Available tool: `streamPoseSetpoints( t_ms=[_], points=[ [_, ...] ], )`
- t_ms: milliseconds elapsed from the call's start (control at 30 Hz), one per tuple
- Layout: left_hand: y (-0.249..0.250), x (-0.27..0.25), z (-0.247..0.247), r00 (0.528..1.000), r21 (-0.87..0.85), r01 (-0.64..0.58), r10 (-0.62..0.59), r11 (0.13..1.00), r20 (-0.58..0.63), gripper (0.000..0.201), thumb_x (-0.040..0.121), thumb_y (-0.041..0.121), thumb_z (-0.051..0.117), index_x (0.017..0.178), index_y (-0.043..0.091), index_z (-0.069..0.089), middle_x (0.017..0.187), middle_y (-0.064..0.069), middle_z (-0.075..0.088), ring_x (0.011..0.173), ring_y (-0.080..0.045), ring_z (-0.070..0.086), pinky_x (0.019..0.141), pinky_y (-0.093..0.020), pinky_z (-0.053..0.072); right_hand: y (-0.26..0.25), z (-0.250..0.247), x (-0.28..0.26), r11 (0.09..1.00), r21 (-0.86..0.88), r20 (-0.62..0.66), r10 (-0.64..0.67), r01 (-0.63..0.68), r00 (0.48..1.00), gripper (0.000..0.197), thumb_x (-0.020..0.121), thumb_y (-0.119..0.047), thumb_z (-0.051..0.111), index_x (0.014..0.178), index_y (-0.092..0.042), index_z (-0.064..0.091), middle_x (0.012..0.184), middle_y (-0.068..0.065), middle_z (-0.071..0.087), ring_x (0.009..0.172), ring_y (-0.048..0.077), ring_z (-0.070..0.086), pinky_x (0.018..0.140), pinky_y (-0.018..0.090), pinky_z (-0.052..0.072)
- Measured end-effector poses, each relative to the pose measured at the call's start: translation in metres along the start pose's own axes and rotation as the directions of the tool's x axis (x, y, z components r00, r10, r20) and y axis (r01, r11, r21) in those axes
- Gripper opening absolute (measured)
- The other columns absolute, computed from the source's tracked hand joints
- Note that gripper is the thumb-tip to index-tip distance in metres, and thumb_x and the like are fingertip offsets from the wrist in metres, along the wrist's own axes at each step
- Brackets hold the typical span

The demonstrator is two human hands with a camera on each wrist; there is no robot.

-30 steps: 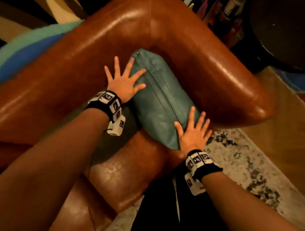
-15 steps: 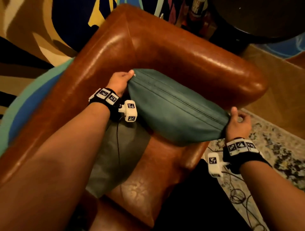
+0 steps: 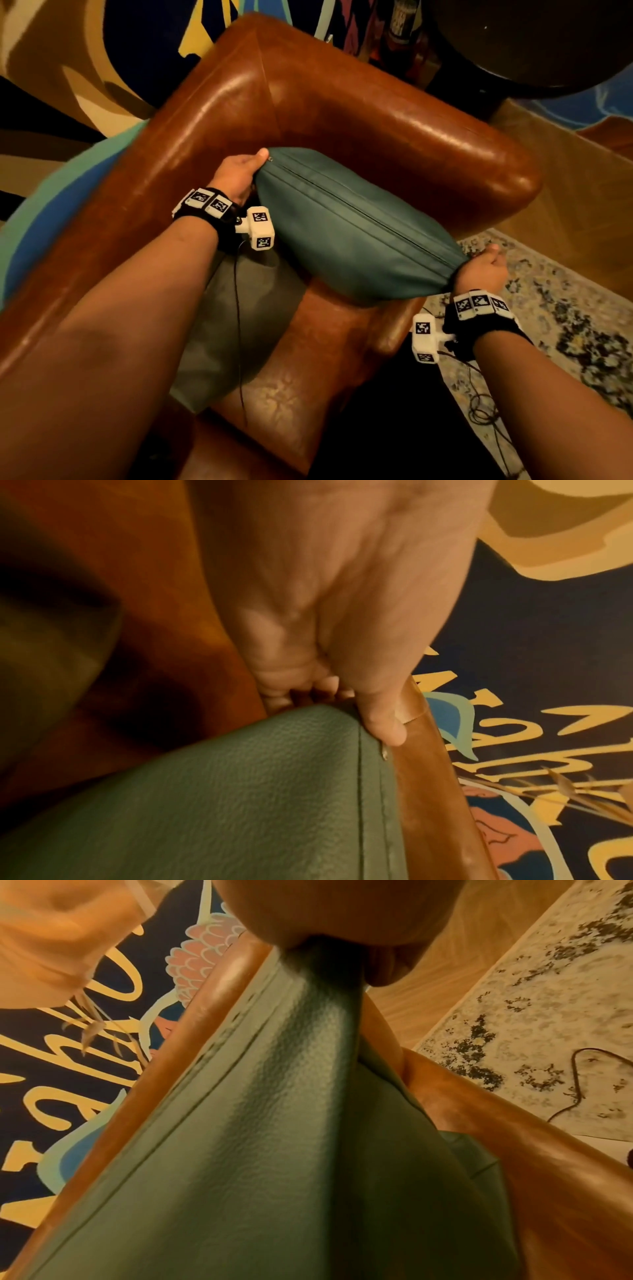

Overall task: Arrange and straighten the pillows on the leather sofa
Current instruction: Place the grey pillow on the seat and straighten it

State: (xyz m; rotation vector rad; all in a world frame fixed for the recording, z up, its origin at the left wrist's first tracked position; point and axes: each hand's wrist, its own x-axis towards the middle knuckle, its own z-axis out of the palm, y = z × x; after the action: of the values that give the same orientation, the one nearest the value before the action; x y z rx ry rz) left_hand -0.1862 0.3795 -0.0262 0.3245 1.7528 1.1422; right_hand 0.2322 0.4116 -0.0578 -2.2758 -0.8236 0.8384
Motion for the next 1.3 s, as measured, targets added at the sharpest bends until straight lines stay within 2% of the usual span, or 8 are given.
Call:
streamPoseSetpoints(
  t_ms=[200, 533, 600, 700, 800, 900, 1067, 1300],
  points=[
    [-0.007, -0.001, -0.001, 1.0, -0.005, 0.023, -0.023, 1.0, 0.015, 0.019, 0.096, 0.025, 0.066, 0.088, 0.008, 0.07, 0.09, -0.008, 0.074, 0.083, -0.018, 0.071, 0.079, -0.031, 0.058, 0.017, 0.01, 0.003, 1.0, 0.018, -0.04, 0.008, -0.008, 0.999, 0.052, 0.105, -0.036, 0.034, 0.113, 0.005, 0.064, 0.101, 0.028, 0.064, 0.082, 0.028, 0.053, 0.073, 0.035, 0.043],
    [0.017, -0.021, -0.046, 0.956, 0.105, -0.081, 0.107, 0.991, -0.272, 0.027, 0.104, 0.035, 0.049, 0.084, 0.023, 0.063, 0.08, 0.004, 0.067, 0.056, -0.002, 0.061, 0.051, -0.016, 0.044, -0.025, -0.017, 0.0, 0.962, -0.146, 0.048, -0.225, 0.229, 0.973, 0.038, 0.105, -0.033, 0.035, 0.119, -0.004, 0.054, 0.118, 0.023, 0.063, 0.106, 0.038, 0.06, 0.085, 0.042, 0.044],
    [0.01, -0.042, -0.077, 0.911, 0.072, -0.091, 0.112, 0.993, -0.396, 0.031, 0.105, 0.03, 0.045, 0.08, 0.021, 0.062, 0.073, 0.003, 0.065, 0.047, 0.001, 0.058, 0.049, -0.017, 0.042, -0.047, -0.018, -0.025, 0.857, -0.072, 0.137, -0.498, 0.51, 0.856, 0.026, 0.101, -0.026, 0.042, 0.115, -0.01, 0.057, 0.114, 0.018, 0.062, 0.106, 0.032, 0.059, 0.087, 0.04, 0.044],
    [-0.015, -0.086, -0.12, 0.791, 0.081, -0.119, 0.144, 0.99, -0.594, 0.032, 0.105, 0.026, 0.046, 0.081, 0.016, 0.064, 0.068, 0.001, 0.063, 0.042, 0.001, 0.055, 0.047, -0.016, 0.044, -0.075, 0.004, -0.094, 0.545, 0.114, 0.481, -0.762, 0.83, 0.434, 0.021, 0.095, -0.011, 0.05, 0.112, -0.015, 0.062, 0.111, 0.007, 0.064, 0.102, 0.017, 0.057, 0.092, 0.032, 0.043],
    [-0.054, -0.145, -0.158, 0.617, 0.088, -0.07, 0.113, 0.994, -0.779, 0.031, 0.104, 0.029, 0.048, 0.09, 0.012, 0.069, 0.069, -0.001, 0.066, 0.05, -0.003, 0.061, 0.06, -0.028, 0.052, -0.082, 0.048, -0.174, 0.348, 0.308, 0.76, -0.65, 0.886, -0.009, 0.025, 0.092, -0.005, 0.054, 0.113, -0.013, 0.067, 0.108, 0.008, 0.069, 0.1, 0.022, 0.063, 0.09, 0.03, 0.044],
    [-0.104, -0.202, -0.178, 0.461, 0.083, 0.207, -0.023, 0.975, -0.887, 0.032, 0.102, 0.032, 0.049, 0.106, 0.008, 0.07, 0.104, -0.016, 0.073, 0.099, -0.032, 0.068, 0.082, -0.034, 0.048, -0.079, 0.091, -0.238, 0.332, 0.317, 0.879, -0.455, 0.889, -0.143, 0.035, 0.093, -0.011, 0.055, 0.128, -0.009, 0.061, 0.12, 0.016, 0.064, 0.112, 0.033, 0.06, 0.099, 0.034, 0.043],
    [-0.198, -0.252, -0.178, 0.479, -0.175, 0.512, -0.45, 0.841, -0.754, 0.087, 0.09, 0.064, 0.054, 0.14, -0.007, 0.043, 0.141, -0.024, 0.054, 0.127, -0.042, 0.054, 0.105, -0.042, 0.046, -0.06, 0.144, -0.293, 0.403, 0.074, 0.989, -0.146, 0.912, -0.016, 0.052, 0.098, -0.027, 0.053, 0.145, -0.008, 0.043, 0.139, 0.018, 0.054, 0.129, 0.035, 0.051, 0.108, 0.036, 0.039],
    [-0.253, -0.253, -0.156, 0.66, -0.648, 0.208, -0.594, 0.732, -0.459, 0.107, 0.036, 0.073, 0.089, 0.117, 0.007, 0.069, 0.108, -0.012, 0.076, 0.094, -0.031, 0.074, 0.09, -0.047, 0.058, -0.053, 0.171, -0.294, 0.584, -0.185, 0.979, 0.037, 0.79, 0.202, 0.068, 0.072, -0.04, 0.078, 0.122, 0.004, 0.062, 0.114, 0.012, 0.068, 0.105, 0.028, 0.065, 0.093, 0.038, 0.05]
  ],
)
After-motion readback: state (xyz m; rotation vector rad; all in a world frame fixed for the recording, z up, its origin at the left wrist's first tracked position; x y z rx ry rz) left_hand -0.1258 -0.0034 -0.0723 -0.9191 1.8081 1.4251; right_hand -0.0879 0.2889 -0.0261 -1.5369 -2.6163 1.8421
